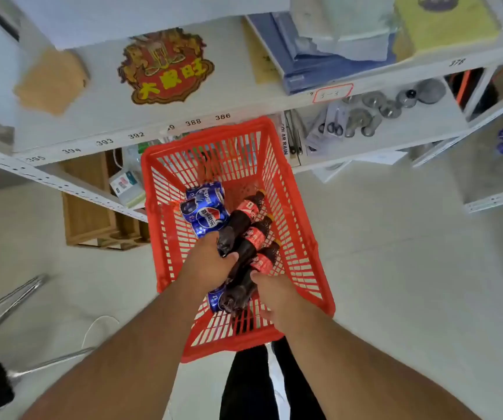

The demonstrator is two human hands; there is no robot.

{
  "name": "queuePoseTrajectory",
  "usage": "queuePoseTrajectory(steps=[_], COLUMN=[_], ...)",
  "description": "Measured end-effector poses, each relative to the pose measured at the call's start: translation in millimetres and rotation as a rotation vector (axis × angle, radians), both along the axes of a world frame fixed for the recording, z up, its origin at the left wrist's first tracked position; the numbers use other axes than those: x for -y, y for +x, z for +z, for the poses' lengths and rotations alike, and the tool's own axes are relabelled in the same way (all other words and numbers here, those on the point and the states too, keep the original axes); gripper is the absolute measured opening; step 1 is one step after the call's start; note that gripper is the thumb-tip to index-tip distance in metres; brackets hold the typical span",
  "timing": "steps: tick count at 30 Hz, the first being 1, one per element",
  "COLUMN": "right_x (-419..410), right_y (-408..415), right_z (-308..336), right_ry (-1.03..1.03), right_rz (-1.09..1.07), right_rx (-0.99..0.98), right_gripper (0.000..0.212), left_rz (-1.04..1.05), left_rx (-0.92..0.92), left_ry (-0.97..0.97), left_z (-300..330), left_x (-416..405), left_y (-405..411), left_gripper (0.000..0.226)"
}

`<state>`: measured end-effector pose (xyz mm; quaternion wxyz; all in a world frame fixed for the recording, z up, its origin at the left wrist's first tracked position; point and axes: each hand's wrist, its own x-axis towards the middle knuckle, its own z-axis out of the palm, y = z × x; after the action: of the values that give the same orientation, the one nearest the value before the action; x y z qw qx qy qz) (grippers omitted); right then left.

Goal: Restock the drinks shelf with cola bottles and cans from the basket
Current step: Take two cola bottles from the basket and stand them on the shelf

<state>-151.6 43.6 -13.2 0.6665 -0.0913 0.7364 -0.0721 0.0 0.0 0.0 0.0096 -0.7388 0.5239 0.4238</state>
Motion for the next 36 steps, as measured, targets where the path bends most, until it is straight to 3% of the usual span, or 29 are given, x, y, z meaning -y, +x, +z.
queuePoseTrajectory(steps=[4, 8, 12, 14, 17, 22, 28, 36], right_x=[1.6, -3.2, -6.4, -2.2, 1.0, 3.3, 6.9, 6.3], right_y=[11.6, 22.0, 28.2, 31.1, 35.3, 41.3, 31.0, -10.4], right_z=[-35.5, -59.8, -90.1, -95.4, -111.1, -125.1, -109.1, -6.9], right_ry=[0.010, 0.063, 0.078, 0.098, 0.098, 0.146, 0.166, 0.063], right_rz=[-0.055, -0.121, -0.139, -0.138, -0.060, -0.042, -0.159, -0.247], right_rx=[-0.021, 0.003, -0.005, 0.000, -0.008, 0.024, 0.069, 0.186], right_gripper=[0.047, 0.085, 0.096, 0.087, 0.049, 0.033, 0.053, 0.039], left_rz=[-0.035, 0.016, 0.060, 0.072, 0.122, 0.145, 0.191, 0.567], left_rx=[0.025, 0.064, 0.085, 0.058, 0.004, -0.068, -0.123, -0.441], left_ry=[0.034, 0.034, 0.173, 0.261, 0.333, 0.318, 0.321, 0.449], left_z=[-36.0, -48.5, -67.8, -80.5, -99.6, -116.9, -104.6, -13.4], left_x=[4.4, -4.6, -9.0, -7.3, -4.2, -1.7, -6.7, -36.3], left_y=[11.6, 11.0, 10.9, 11.0, 10.8, 8.6, 4.8, 7.0], left_gripper=[0.078, 0.066, 0.078, 0.079, 0.073, 0.068, 0.047, 0.046])
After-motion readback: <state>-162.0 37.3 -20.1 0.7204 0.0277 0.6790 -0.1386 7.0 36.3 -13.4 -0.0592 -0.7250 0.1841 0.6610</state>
